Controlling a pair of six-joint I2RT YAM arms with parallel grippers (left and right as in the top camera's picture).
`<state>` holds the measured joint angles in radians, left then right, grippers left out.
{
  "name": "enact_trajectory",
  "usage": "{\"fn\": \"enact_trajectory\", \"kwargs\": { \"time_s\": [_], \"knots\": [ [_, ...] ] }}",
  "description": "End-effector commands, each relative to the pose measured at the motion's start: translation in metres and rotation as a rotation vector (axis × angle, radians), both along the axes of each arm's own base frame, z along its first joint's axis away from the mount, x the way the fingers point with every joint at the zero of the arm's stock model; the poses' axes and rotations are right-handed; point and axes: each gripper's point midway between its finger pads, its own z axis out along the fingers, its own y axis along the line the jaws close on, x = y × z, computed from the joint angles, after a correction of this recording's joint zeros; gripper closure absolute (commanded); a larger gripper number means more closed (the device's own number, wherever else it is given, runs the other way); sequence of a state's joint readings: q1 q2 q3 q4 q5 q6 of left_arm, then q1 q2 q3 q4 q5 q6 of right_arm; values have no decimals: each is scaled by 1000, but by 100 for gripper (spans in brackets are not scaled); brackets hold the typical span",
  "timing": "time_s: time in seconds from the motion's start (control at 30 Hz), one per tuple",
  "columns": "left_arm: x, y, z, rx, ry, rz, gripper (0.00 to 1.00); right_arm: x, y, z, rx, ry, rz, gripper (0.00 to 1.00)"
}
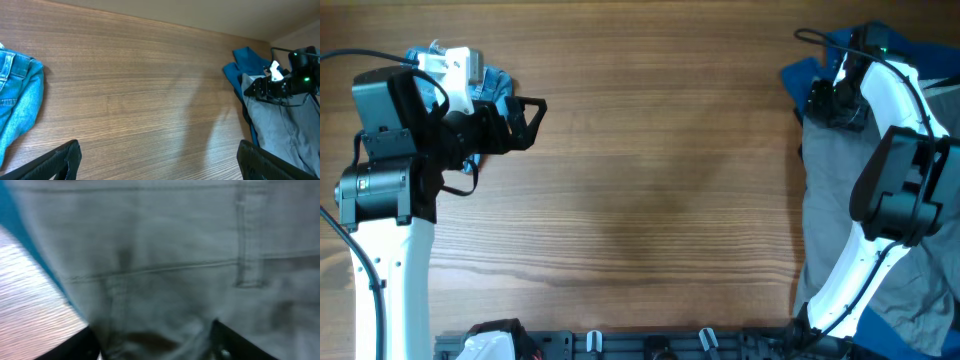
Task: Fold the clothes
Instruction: 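Reach the right gripper to the grey shorts waistband on the pile, then grasp the grey shorts with the right gripper and drag them leftward onto the table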
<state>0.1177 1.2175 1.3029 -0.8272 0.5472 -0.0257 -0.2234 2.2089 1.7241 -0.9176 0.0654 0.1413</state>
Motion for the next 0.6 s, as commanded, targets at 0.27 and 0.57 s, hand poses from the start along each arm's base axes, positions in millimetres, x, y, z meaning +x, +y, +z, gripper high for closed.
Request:
{"fn": "enact_trajectory", "kwargs": {
  "time_s": [0.27, 0.57],
  "knots": [
    [-2, -4, 13, -16, -28, -10, 0, 20, 12, 54, 24, -149, 127, 16],
    [-2, -4, 13, -16, -26, -10, 0, 34, 4, 38, -204, -123, 107, 25]
  ]
}}
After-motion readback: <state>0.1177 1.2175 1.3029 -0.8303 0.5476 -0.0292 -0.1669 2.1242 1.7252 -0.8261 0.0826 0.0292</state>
